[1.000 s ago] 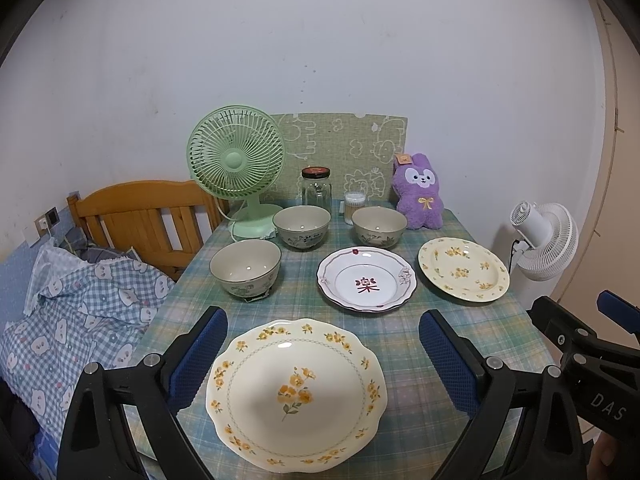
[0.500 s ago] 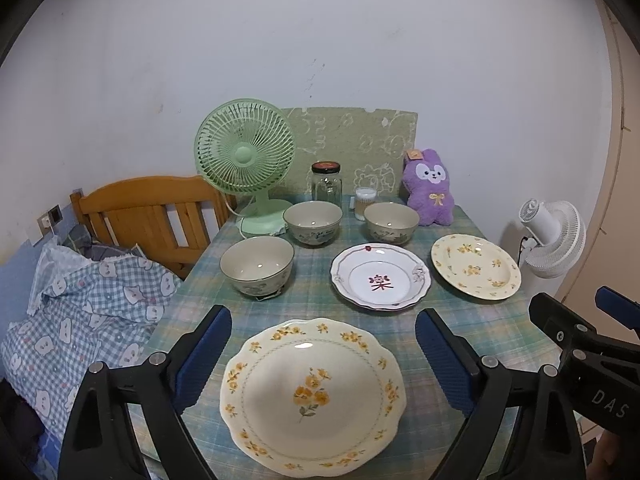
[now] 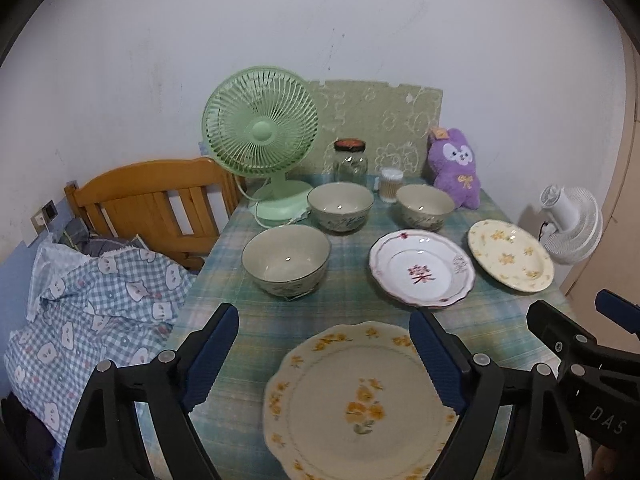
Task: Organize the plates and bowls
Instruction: 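Grip the yellow-flower plate rim with both grippers and lift it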
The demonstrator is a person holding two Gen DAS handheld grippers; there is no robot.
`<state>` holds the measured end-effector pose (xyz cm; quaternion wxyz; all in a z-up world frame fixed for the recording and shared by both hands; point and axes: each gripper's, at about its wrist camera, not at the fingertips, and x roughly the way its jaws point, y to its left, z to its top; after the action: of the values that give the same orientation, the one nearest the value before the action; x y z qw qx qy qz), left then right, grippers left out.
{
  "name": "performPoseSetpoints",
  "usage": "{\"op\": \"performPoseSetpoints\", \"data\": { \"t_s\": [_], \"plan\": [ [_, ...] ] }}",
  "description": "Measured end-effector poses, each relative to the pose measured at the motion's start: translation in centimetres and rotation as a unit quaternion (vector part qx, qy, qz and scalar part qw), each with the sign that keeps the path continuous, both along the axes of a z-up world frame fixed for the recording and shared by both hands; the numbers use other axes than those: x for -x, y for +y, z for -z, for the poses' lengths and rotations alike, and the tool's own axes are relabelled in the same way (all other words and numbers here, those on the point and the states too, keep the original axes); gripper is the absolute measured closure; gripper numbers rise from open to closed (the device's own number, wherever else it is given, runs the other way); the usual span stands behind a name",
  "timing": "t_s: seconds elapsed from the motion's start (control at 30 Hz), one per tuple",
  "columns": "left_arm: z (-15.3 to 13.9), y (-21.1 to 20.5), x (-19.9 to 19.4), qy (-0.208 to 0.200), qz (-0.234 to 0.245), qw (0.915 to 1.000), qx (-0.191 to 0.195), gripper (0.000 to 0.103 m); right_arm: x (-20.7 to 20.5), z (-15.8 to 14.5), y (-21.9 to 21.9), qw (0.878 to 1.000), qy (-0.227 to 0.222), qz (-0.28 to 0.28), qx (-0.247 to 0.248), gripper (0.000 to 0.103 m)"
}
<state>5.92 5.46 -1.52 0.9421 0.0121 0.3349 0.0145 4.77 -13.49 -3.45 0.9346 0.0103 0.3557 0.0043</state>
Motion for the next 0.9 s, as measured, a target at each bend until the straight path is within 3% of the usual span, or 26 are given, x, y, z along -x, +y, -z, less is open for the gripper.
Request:
{"op": "performPoseSetpoints", "data": {
  "t_s": [0.47,0.6,0.9],
  "plan": [
    [8.1,3.4,-3.1,0.098,0.008,0.9951,0.011,0.020,-3.2,8.0,3.7,0.996,0.088,0.015,0.013,0.014],
    [10.8,3.8,-3.7,0.133,0.009,0.9908,0.024,0.026,-4.0,10.8,4.2,0.992,0.124,0.020,0.015,0.017],
    [13.5,4.2,-4.6,0.173,0.016,0.9840,0.038,0.035,-5.0,14.1,4.3,0.984,0.174,0.027,0.019,0.026]
  ]
}}
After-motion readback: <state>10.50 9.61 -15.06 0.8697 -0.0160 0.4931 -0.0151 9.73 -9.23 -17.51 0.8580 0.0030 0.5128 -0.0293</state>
